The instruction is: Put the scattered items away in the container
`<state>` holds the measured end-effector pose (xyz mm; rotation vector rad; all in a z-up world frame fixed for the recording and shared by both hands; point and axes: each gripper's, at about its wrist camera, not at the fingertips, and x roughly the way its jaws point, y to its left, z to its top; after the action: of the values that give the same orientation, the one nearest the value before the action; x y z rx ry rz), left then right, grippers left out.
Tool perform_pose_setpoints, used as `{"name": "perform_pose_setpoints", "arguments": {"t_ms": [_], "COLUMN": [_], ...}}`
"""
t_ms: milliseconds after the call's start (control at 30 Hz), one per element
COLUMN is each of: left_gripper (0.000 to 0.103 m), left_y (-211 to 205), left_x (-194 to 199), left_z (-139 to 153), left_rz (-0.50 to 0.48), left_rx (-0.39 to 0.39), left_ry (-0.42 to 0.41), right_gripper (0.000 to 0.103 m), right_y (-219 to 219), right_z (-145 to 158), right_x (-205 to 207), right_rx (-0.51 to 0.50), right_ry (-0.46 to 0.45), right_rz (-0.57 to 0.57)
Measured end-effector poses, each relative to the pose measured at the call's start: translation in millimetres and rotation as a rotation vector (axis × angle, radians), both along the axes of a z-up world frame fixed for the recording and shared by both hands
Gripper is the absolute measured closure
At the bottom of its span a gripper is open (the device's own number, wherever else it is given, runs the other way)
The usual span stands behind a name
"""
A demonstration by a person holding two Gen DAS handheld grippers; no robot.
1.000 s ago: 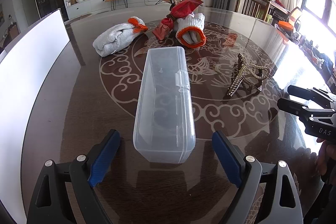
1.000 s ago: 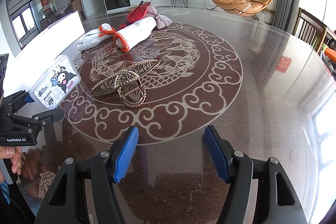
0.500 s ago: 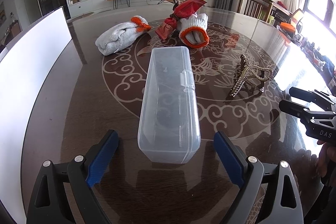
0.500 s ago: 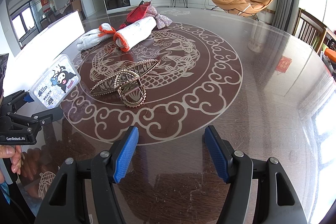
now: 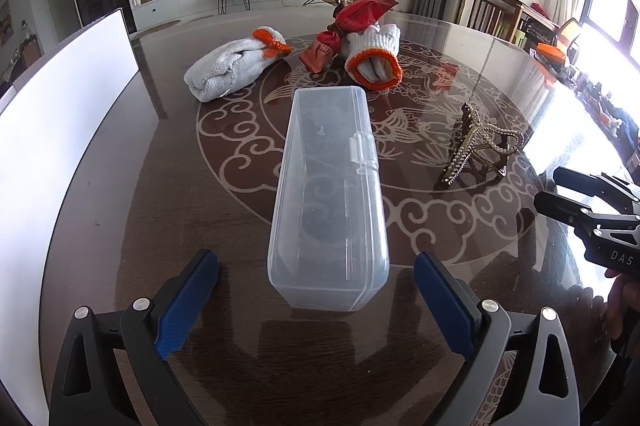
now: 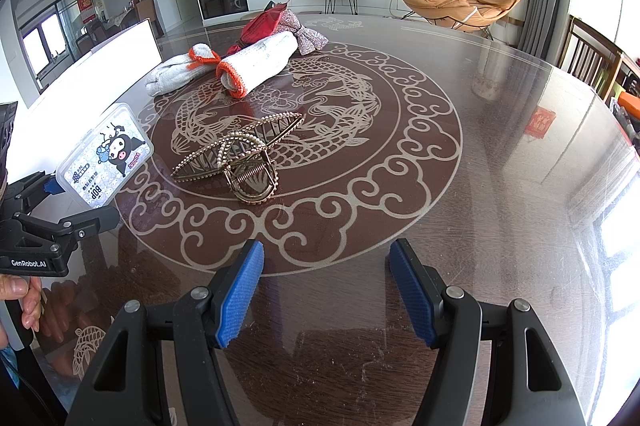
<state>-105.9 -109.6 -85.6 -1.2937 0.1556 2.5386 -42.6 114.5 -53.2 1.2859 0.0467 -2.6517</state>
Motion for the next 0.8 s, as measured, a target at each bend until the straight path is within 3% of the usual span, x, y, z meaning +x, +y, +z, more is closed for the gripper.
{"name": "perform_pose_setpoints", "arguments": {"t_ms": [400, 567, 733, 800], "left_gripper": [0.003, 0.003, 0.003, 0.003], "left_y": [1, 0, -6, -7], "left_x": [1, 1, 2, 2], "left_z": [0, 0, 1, 2], "left_rz": [0.002, 0.011, 0.017, 0.018], "left_rx": [-0.007, -0.007, 0.033, 0.048], "left_ry": [-0.001, 0.0, 0.002, 0.003], "right_gripper": [0.036, 0.037, 0.037, 0.037], "right_y": [3, 24, 42, 32], "right_z": [0, 1, 5, 10], "right_x": [0, -1, -22, -35], "right_rx": [-0.023, -0.163, -0.414, -0.445], "right_ry": [0.0, -0.009, -0.136, -0.152], "right_rz": [0.0, -0.008, -0.1, -0.103]}}
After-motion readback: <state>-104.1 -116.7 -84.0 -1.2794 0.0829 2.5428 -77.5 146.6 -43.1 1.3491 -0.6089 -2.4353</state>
